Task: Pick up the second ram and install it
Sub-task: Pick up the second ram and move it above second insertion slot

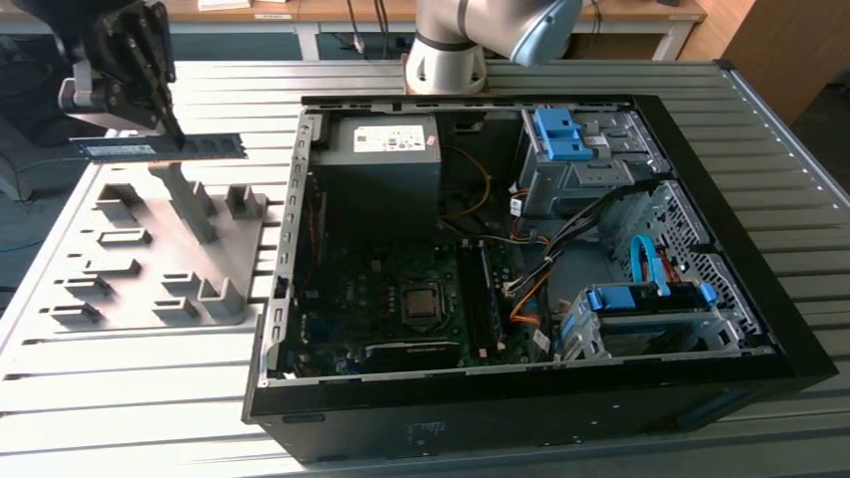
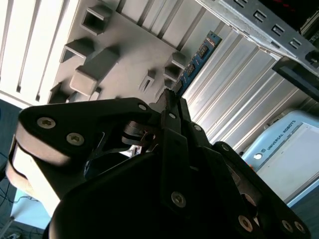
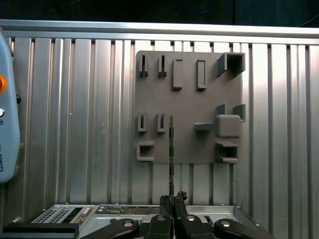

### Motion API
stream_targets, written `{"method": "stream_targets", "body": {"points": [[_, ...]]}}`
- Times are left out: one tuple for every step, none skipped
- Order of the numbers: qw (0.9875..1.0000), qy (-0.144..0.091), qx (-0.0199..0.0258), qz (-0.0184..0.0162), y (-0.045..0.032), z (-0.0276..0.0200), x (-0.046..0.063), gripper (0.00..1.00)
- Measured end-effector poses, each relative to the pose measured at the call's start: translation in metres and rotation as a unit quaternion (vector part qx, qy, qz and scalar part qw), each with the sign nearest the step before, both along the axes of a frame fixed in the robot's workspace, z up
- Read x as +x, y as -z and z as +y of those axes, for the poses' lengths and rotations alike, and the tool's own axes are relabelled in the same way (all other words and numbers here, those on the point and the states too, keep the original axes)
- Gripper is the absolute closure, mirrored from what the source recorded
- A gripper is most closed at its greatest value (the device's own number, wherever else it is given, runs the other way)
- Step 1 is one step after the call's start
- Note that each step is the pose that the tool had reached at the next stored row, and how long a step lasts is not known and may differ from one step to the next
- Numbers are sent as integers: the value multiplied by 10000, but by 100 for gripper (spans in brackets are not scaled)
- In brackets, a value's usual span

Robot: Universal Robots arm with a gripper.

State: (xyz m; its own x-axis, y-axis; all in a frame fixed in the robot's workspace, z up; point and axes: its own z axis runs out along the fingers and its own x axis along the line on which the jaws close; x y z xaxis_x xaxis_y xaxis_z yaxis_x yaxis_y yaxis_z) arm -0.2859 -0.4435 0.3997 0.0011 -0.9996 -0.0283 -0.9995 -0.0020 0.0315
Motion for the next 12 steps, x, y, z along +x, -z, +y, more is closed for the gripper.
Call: {"method": "stream_targets", "body": {"points": [[10000,0,0,0,0,0,22,86],[10000,0,-1,1,-1,0,45,86],[10000,0,-1,1,-1,0,67,86],[10000,0,0,0,0,0,89,86],[10000,0,-1,0,0,0,112,86],[10000,0,0,0,0,0,133,86],[10000,0,0,0,0,0,154,86],[10000,0,-1,1,-1,0,174,86],[10000,0,-1,0,0,0,194,86],[10000,0,0,0,0,0,214,86],[10000,0,-1,0,0,0,234,86],[10000,0,0,0,0,0,253,86]]}}
